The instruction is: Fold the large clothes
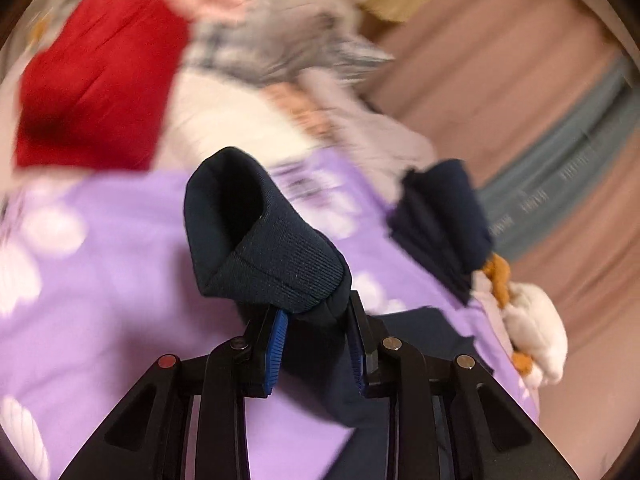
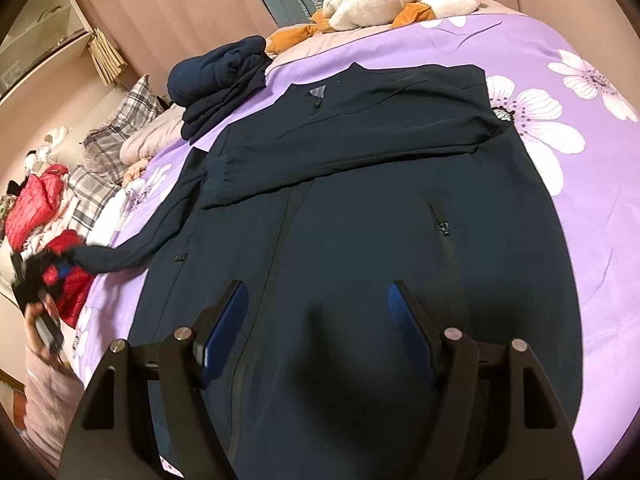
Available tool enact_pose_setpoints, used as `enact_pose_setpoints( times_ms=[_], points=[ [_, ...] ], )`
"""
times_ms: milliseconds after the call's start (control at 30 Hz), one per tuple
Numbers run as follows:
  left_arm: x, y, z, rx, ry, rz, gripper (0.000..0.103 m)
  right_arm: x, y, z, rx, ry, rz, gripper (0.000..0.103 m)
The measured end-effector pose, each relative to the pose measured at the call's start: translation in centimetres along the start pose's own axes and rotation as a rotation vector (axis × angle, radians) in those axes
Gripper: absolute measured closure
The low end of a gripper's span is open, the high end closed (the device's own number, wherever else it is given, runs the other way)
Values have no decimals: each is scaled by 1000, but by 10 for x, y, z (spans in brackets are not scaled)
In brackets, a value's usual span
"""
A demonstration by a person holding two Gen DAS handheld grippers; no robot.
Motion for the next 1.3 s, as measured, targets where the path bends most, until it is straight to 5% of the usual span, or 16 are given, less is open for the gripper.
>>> enact_pose_setpoints(
  times_ms=[133, 300, 433, 600, 667, 800, 900, 1033, 1133, 1300],
  points=[
    [-93, 23, 10, -41, -169, -92, 77, -4, 0, -3, -2, -17, 23, 31],
    [-242, 45, -32, -30, -473, -228, 77, -17, 8, -1, -35, -57, 42, 31],
    [-345, 52, -112, -6, -709, -318, 77, -37, 21, 0, -66, -91, 30, 31],
    [-414, 24, -236, 83, -998, -329, 77, -68, 38, -3, -96, -147, -15, 30],
    [-419, 2, -280, 131, -1069, -290, 74, -81, 47, -4, -108, -168, -43, 29],
    [-421, -30, -353, 223, -1153, -233, 27, -100, 57, -7, -120, -195, -81, 29],
    [-417, -34, -377, 303, -1158, -262, 27, -108, 60, -10, -119, -215, -96, 29],
    [-395, -28, -362, 380, -1064, -314, 26, -111, 58, -6, -115, -224, -86, 29],
    [-361, -27, -317, 409, -925, -338, 25, -104, 51, 8, -117, -230, -25, 29],
    [-279, -53, -229, 368, -697, -232, 23, -96, 25, 47, -101, -259, 76, 29]
  ],
)
Point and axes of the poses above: each gripper's, at about its wrist camera, not at the fingertips, and y roughly against the way its jaws point, x to its left, z to its top, the point moved 7 cm from there along -y, roughly the way its jaws point, and after that the axes turned 12 degrees about z, right-handed, at the moved point
